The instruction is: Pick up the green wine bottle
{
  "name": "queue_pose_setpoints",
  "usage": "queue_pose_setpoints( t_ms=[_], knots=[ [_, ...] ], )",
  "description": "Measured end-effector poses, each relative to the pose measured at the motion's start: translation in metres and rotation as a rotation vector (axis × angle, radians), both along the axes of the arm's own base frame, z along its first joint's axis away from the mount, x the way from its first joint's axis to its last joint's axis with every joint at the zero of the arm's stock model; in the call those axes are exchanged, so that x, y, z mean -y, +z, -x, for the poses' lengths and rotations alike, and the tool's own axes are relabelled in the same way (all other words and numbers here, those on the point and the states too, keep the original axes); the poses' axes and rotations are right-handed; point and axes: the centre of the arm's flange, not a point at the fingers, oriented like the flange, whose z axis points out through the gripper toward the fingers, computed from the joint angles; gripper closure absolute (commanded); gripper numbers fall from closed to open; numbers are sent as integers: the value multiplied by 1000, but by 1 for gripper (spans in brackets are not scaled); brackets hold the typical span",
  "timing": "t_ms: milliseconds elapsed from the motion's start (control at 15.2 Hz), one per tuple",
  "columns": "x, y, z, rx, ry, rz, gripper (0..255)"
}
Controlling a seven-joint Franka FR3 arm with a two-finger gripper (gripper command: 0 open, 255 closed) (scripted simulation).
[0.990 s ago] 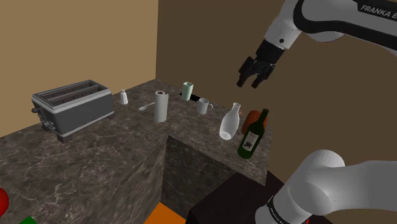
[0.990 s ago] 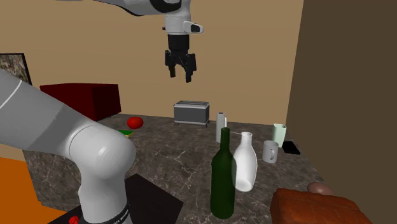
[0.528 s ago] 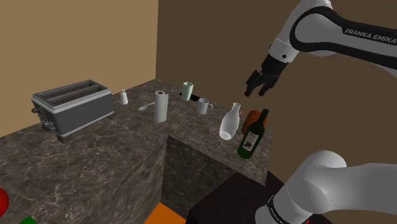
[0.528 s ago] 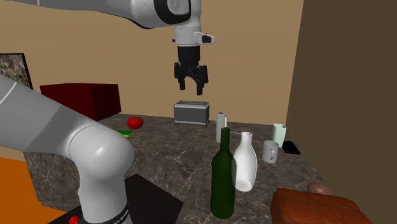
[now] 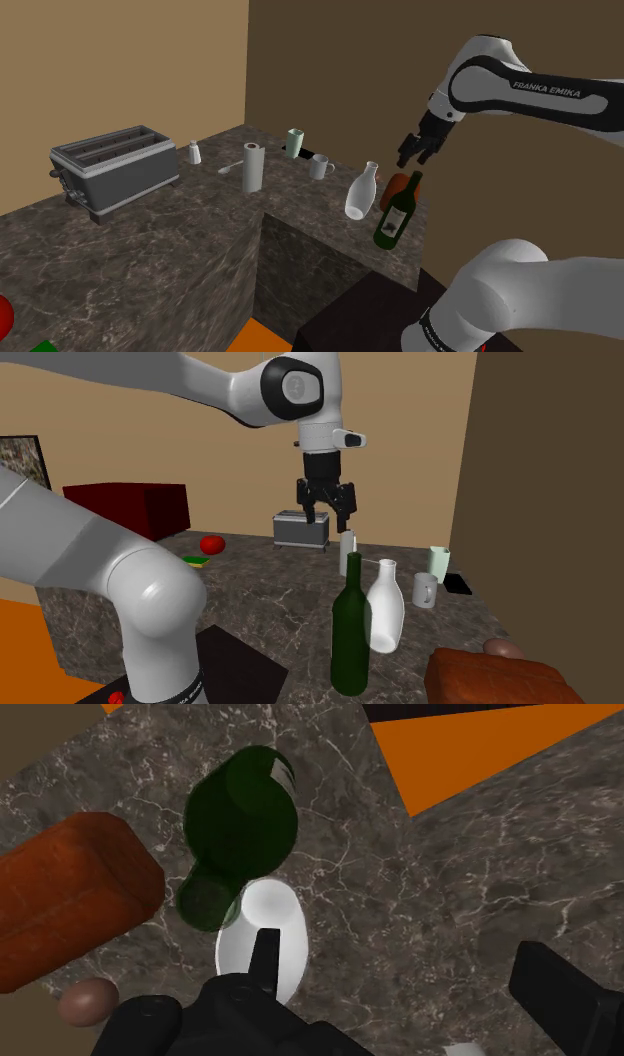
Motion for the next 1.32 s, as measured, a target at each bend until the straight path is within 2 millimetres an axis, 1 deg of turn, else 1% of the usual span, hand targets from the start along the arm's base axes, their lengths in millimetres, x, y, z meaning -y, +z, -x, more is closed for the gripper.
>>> queue_pose_setpoints(
  t_ms=[264,396,528,924,990,1320],
  knots=[
    [43,-25,8,-16,-15,37,0],
    [59,-34,9,-22,-21,53,0],
    [64,-43,12,-24,-22,57,0],
    [65,-74,14,-25,-22,59,0],
    [65,-76,14,-25,-22,59,255],
    [65,-77,13,-22,-22,60,255]
  ],
)
